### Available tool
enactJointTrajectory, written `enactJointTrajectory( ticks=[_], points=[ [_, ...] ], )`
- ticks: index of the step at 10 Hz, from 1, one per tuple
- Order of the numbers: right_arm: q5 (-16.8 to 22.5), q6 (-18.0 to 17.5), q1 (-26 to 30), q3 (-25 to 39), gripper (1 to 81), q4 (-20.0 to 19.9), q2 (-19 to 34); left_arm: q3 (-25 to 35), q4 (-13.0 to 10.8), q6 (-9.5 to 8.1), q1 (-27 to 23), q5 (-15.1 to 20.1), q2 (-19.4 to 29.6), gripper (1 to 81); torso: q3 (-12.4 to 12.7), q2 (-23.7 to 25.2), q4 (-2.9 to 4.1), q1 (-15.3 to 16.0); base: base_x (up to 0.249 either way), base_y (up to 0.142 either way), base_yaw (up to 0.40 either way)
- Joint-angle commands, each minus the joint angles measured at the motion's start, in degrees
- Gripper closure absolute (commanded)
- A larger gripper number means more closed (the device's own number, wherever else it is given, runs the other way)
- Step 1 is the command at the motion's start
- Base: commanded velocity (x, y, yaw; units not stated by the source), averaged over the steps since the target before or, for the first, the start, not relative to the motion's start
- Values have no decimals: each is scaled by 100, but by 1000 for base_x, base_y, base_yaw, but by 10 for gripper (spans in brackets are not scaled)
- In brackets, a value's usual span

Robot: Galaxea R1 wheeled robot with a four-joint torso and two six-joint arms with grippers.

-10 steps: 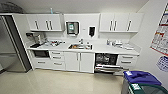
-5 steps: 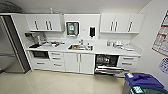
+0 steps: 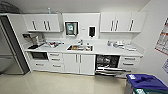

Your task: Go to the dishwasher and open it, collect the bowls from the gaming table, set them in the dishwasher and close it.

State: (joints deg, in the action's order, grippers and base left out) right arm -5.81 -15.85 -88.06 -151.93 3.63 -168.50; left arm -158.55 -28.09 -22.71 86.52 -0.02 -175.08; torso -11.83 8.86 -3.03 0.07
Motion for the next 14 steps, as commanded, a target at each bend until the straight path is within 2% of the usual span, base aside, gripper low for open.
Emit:
enactJointTrajectory(
  ticks=[1, 14],
  points=[
    [274, 20, 258, 7, 811, 41, 24, 8, -30, 4, -262, 249, 8, 811, 0, 2, 0, -2, 113, 0, 0],
    [265, 20, 241, -20, 811, 41, 7, 8, -4, -5, -262, 249, 8, 811, -2, 0, 0, -7, 114, 0, 0]
  ],
)
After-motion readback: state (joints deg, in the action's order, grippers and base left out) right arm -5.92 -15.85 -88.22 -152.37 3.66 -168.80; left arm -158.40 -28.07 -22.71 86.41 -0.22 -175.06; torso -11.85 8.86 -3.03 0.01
